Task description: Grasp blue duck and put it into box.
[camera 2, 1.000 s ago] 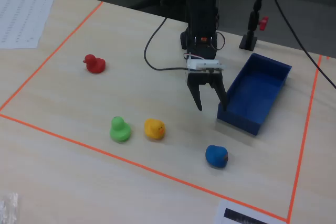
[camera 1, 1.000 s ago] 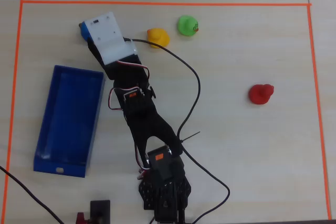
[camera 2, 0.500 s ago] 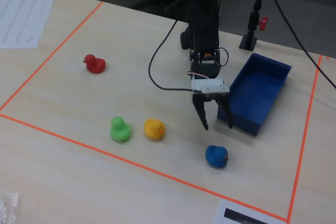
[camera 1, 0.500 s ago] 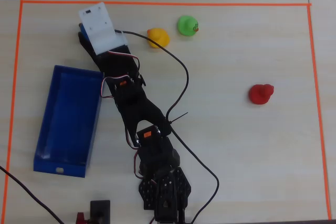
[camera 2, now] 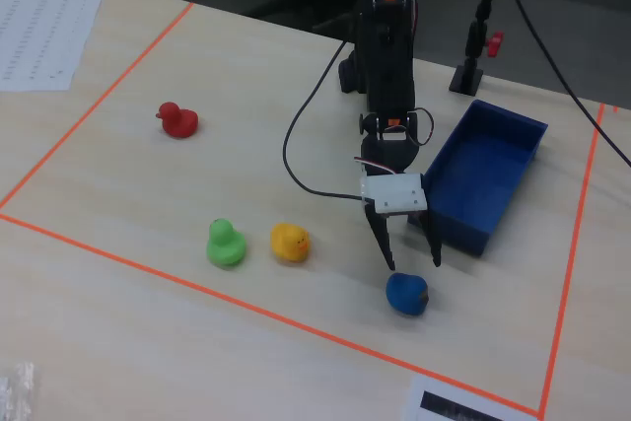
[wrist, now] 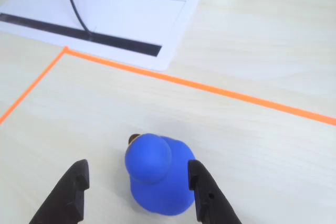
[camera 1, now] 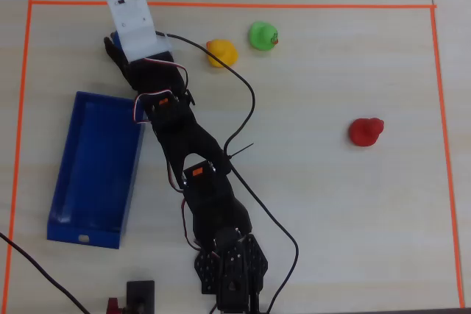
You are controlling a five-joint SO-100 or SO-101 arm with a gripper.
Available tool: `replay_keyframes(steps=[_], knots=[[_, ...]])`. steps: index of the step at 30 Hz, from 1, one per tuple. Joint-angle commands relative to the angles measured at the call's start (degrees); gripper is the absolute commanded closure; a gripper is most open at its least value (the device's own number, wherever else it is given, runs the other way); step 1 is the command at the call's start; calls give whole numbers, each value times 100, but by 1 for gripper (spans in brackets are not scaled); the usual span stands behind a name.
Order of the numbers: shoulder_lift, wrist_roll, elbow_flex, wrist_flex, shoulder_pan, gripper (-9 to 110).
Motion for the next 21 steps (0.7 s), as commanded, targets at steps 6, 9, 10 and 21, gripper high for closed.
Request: replay_keyframes(steps=[6, 9, 10, 21], knots=[[-343, 158, -554, 62, -158, 77], [-483, 193, -712, 97, -185, 77], [-527, 211, -791, 141, -185, 77], [-861, 343, -1204, 360, -149, 78]])
